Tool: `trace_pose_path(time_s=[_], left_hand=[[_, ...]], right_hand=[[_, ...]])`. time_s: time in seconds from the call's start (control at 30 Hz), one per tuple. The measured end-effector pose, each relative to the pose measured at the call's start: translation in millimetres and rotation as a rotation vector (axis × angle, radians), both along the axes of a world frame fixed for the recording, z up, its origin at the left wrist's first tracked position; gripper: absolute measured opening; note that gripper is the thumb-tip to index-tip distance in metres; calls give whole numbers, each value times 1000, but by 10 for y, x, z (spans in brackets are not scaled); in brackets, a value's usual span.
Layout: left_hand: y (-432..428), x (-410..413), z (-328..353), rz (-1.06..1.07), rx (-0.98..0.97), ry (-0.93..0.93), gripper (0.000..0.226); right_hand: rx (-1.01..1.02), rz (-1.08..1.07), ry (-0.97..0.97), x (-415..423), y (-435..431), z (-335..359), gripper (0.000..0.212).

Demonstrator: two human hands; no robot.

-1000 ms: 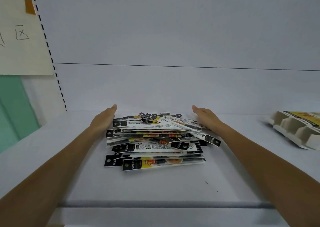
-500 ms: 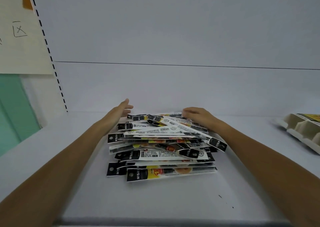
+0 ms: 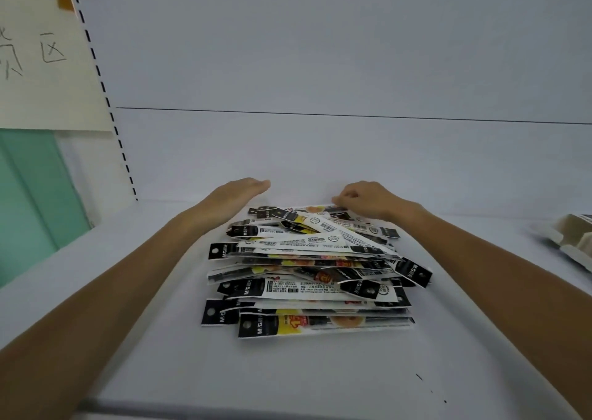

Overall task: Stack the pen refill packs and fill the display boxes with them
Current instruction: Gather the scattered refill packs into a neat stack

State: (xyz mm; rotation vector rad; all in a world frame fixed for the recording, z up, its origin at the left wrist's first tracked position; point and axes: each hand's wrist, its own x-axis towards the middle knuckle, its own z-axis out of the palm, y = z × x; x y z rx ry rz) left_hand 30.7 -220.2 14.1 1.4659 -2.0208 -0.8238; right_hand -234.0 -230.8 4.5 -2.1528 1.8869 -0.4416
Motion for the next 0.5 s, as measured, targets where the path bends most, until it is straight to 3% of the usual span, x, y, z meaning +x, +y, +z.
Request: trace_pose_path(time_s=[0.1,0.23,0.37,0.5], left_hand=[[182,21,-38,88,67,-34,49],[417,-53,-109,161,177,251,59],[541,-104,-11,181,79,409,58],[619,115,-37,285,25,428,56]], right_hand=[[36,-6,34,130,40,-50,50],[44,64,85,319,134,-94,62],[31,90,74,337,237,98,63],[35,-37,104,103,382,244,60]])
